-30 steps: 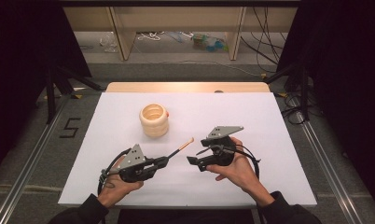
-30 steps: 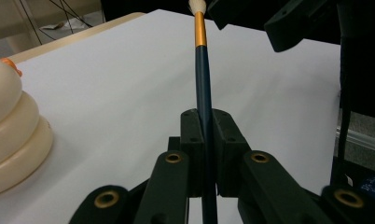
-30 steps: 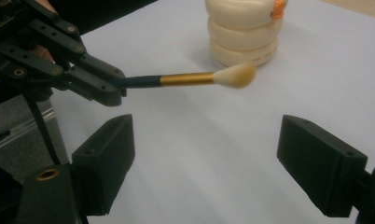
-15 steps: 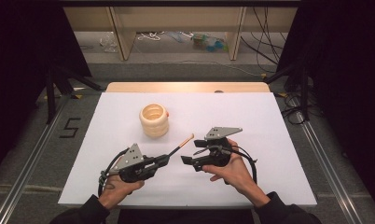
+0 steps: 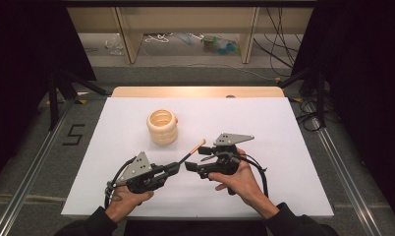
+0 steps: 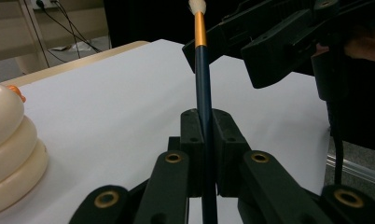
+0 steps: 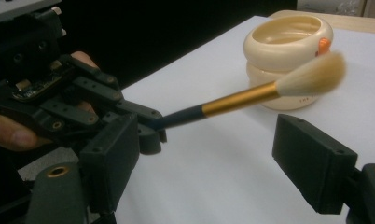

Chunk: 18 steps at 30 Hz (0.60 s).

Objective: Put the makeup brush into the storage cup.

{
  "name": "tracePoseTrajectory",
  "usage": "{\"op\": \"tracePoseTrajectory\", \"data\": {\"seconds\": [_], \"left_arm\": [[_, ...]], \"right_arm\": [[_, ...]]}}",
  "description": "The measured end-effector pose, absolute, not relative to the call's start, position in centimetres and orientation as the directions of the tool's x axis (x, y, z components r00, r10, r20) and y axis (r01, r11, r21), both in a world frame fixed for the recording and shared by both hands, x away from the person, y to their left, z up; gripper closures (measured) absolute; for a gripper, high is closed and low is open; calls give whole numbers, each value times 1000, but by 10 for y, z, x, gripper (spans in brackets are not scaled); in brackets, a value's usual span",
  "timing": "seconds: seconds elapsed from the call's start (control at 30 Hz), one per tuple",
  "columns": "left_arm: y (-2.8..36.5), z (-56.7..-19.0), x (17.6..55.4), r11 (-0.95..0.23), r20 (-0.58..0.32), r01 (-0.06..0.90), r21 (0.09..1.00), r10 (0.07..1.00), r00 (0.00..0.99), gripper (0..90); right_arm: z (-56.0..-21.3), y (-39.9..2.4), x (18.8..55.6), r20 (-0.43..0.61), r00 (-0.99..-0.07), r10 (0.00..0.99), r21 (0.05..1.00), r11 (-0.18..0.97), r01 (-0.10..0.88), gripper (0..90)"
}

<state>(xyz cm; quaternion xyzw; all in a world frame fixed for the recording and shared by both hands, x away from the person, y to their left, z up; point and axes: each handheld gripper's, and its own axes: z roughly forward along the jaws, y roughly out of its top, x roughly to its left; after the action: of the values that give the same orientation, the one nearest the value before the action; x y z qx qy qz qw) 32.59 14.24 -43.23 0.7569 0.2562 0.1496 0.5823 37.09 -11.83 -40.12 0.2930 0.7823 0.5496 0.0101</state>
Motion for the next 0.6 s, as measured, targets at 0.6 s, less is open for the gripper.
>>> {"op": "tracePoseTrajectory", "data": {"seconds": [0.6], "left_arm": [[138, -431, 323, -156, -66, 184, 970, 561, 825, 841]], "right_arm": [[-402, -112, 373, 364, -824, 435, 879, 130, 458, 361]]}}
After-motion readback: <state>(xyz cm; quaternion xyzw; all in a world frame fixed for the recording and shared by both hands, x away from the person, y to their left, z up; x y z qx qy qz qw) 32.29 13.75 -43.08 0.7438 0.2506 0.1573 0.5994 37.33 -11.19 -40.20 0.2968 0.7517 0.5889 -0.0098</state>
